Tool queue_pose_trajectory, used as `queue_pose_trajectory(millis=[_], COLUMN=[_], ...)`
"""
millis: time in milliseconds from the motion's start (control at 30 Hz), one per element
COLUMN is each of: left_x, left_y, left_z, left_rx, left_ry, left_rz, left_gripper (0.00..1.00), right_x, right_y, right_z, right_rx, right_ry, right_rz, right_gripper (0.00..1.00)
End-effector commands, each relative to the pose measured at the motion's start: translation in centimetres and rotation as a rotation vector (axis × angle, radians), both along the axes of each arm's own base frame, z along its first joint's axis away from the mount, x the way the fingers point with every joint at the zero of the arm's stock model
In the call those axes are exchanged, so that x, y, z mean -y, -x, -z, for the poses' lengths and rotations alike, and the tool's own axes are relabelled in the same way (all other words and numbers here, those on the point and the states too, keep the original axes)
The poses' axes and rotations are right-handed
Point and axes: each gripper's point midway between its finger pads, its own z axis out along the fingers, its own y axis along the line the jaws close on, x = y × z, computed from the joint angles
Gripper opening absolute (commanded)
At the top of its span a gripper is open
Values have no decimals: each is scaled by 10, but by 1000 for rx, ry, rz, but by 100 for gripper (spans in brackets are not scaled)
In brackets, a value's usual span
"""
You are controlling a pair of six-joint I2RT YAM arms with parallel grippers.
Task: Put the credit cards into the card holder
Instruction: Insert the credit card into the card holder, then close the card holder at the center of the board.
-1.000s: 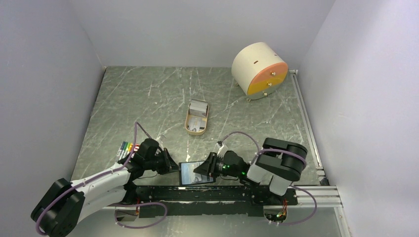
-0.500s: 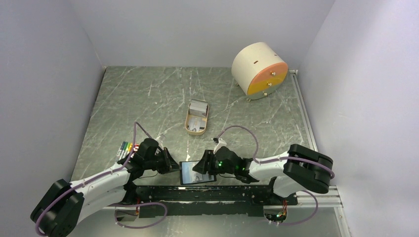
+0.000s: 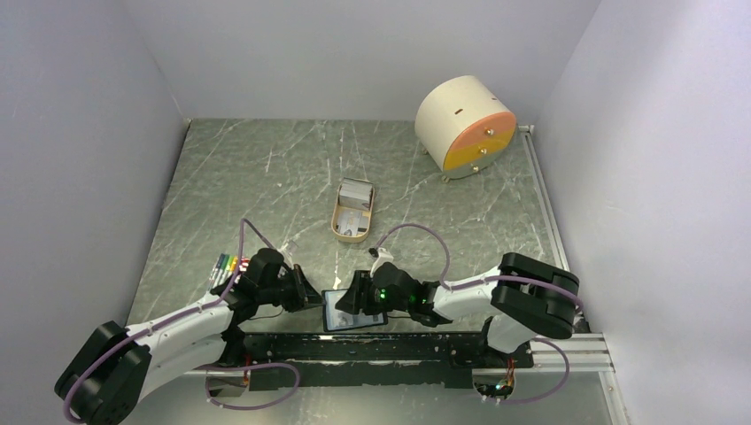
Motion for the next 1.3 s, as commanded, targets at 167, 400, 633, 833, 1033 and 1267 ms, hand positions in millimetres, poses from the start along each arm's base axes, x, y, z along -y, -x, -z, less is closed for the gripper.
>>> queue_pose_trajectory(millis=[167, 400, 633, 833, 1033, 1267], left_x=[15, 10, 11, 15, 24, 39], left_y=[4, 3, 3, -2, -7, -7], left_z=[-16, -17, -18, -30, -53, -72], left_rx=[7, 20, 16, 29, 62, 76], left_ry=[110, 82, 87, 95, 144, 255], left_rz=[44, 34, 31, 38, 58, 103], left_gripper=[9, 9, 9, 9, 24, 32], right_x=[-4, 18, 36, 53, 92, 106], right_y=[7, -8, -15, -26, -36, -33], right_z=[8, -5, -34, -52, -39, -23], right_rx=[-3, 117, 219, 260, 259, 222], right_ry=[8, 102, 96, 141, 274, 414], right_rz=[-38, -7, 21, 88, 216, 214], right_gripper=[53, 61, 99, 99, 100, 77])
